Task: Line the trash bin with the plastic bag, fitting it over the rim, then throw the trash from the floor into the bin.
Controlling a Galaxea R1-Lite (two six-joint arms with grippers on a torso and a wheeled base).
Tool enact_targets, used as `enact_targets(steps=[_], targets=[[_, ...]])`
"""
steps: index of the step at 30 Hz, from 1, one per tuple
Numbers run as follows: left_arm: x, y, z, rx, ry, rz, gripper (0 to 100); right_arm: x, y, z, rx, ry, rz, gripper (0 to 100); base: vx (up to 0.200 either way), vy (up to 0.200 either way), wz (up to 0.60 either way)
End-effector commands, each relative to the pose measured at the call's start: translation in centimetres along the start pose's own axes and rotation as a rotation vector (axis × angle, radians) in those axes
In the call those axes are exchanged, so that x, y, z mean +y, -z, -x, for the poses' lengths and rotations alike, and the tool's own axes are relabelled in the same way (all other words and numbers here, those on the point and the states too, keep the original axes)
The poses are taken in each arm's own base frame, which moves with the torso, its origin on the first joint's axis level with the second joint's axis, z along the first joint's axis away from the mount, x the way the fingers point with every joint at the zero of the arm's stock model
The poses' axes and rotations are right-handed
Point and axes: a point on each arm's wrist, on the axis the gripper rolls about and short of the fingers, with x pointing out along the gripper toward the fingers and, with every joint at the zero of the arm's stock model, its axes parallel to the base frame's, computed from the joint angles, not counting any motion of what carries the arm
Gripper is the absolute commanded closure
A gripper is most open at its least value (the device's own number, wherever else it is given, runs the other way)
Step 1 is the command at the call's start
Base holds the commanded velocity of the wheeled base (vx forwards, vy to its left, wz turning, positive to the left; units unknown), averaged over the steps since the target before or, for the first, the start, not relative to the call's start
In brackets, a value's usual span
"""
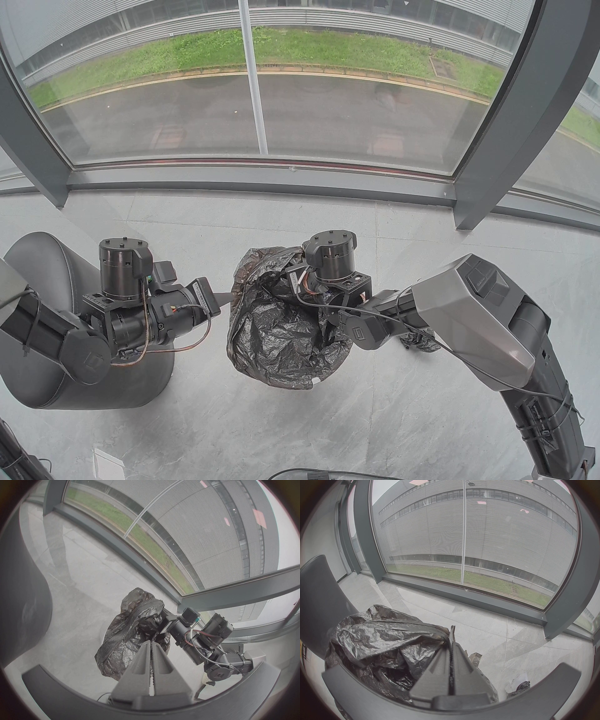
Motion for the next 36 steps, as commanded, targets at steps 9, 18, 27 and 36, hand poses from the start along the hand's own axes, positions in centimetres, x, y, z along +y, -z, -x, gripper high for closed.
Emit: enact_targets(steps=[9,18,27,36], targets=[[-0.6,2.1,-0.1,0.003,-0.045,-0.041,0,0.0,-0.4,0.2,-0.007,0.0,-0.004,100,0.0,0.0,0.0],[-1.5,3.6,-0.3,-0.204,-0.11,-0.504,0,-0.2,-1.3,0.6,-0.024,0.0,-0.016,100,0.0,0.0,0.0],[0.8,5.2,-2.9,-0.201,-0.182,-0.813,0,-0.2,-2.1,1.0,-0.037,-0.003,-0.023,100,0.0,0.0,0.0],[3.9,5.0,-6.1,-0.258,-0.232,-0.936,0,-0.5,-2.5,1.1,-0.045,0.002,-0.029,100,0.0,0.0,0.0]])
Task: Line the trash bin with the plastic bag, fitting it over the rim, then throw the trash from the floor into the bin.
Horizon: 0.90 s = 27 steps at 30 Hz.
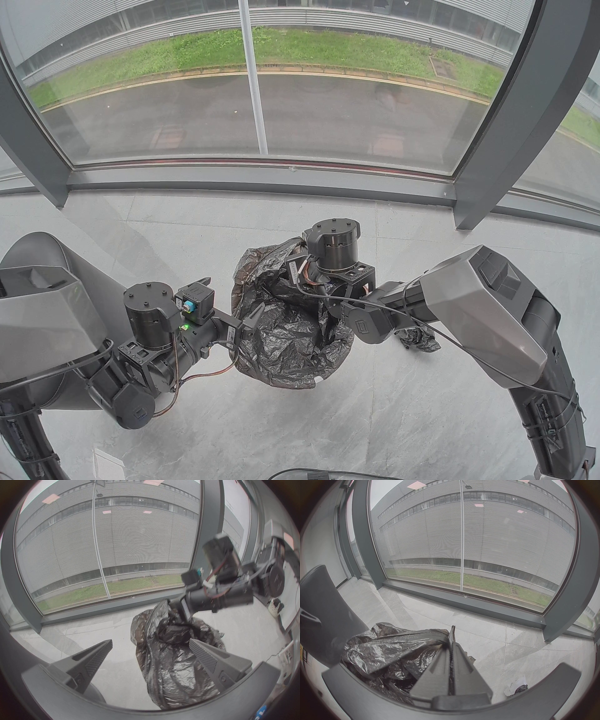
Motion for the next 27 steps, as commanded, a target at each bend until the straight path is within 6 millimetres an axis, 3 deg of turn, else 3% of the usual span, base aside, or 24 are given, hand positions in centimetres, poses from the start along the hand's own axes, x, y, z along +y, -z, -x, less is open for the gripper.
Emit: enact_targets(steps=[1,7,17,27], targets=[[0.3,3.1,-2.4,0.064,-0.018,-0.022,0,-0.4,-0.5,0.1,-0.009,0.005,-0.005,100,0.0,0.0,0.0],[0.8,3.1,-3.8,0.073,-0.031,-0.02,0,-0.4,-0.7,0.1,-0.014,0.006,-0.008,100,0.0,0.0,0.0],[3.7,1.7,-7.2,0.04,-0.117,0.013,0,-0.1,-0.9,0.3,-0.021,0.0,-0.011,100,0.0,0.0,0.0],[6.7,2.6,-8.1,0.039,-0.198,0.038,0,0.3,-0.9,0.6,-0.021,-0.01,-0.009,100,0.0,0.0,0.0]])
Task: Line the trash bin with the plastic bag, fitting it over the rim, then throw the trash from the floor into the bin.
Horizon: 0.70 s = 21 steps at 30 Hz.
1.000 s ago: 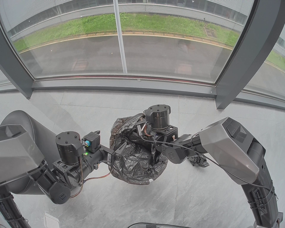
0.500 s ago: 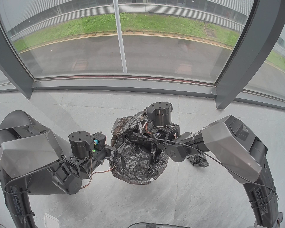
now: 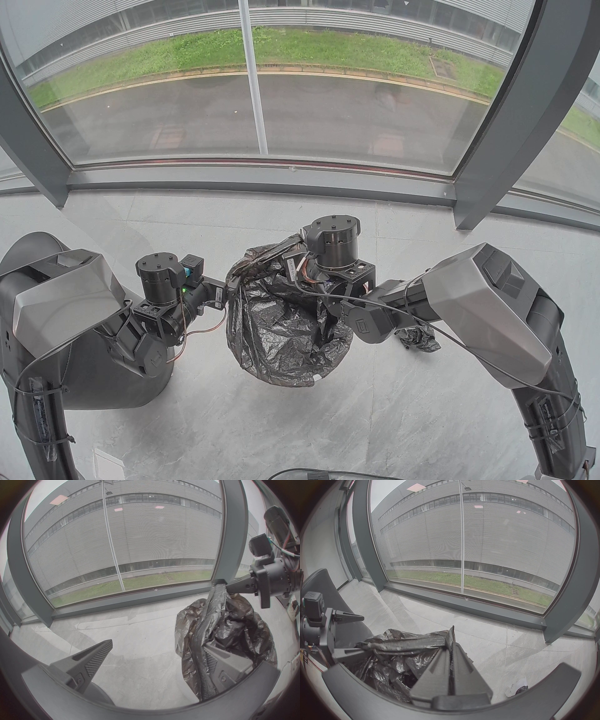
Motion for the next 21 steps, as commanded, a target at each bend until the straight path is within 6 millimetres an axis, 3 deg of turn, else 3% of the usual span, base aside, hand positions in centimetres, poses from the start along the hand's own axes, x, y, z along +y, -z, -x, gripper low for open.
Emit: enact_targets(steps=[1,21], targets=[[0.8,0.6,-0.4,0.01,-0.022,0.009,0,0.1,-0.3,0.2,-0.005,-0.004,-0.001,100,0.0,0.0,0.0],[1.9,2.9,-1.8,0.044,-0.056,0.042,0,0.1,1.3,-1.2,-0.009,0.01,-0.005,100,0.0,0.0,0.0]])
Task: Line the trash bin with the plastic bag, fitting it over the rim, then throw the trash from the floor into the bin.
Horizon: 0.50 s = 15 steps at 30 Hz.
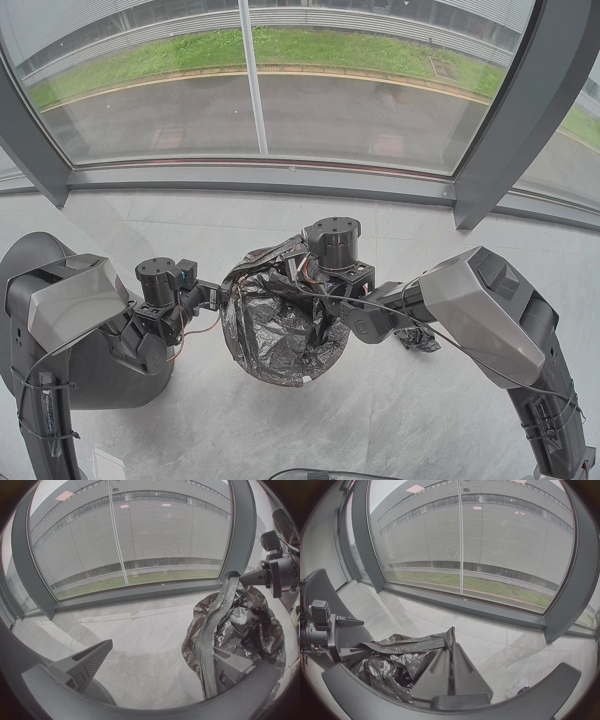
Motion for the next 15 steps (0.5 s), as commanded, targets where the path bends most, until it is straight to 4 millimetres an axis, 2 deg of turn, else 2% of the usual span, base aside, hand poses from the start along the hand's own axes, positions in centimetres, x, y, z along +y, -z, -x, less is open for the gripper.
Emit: enact_targets(steps=[1,7,11,15], targets=[[0.6,0.9,-0.4,0.018,-0.016,0.005,0,0.3,0.8,-0.6,0.004,0.0,0.002,100,0.0,0.0,0.0],[1.4,1.9,-0.6,0.041,-0.034,0.024,0,0.5,1.5,-0.8,0.013,-0.002,0.008,100,0.0,0.0,0.0],[1.4,1.9,-0.7,0.043,-0.034,0.026,0,0.4,1.5,-0.9,0.014,-0.001,0.008,100,0.0,0.0,0.0],[0.9,3.0,-0.9,0.067,-0.024,0.053,0,0.2,2.1,-1.2,0.023,0.006,0.01,100,0.0,0.0,0.0]])
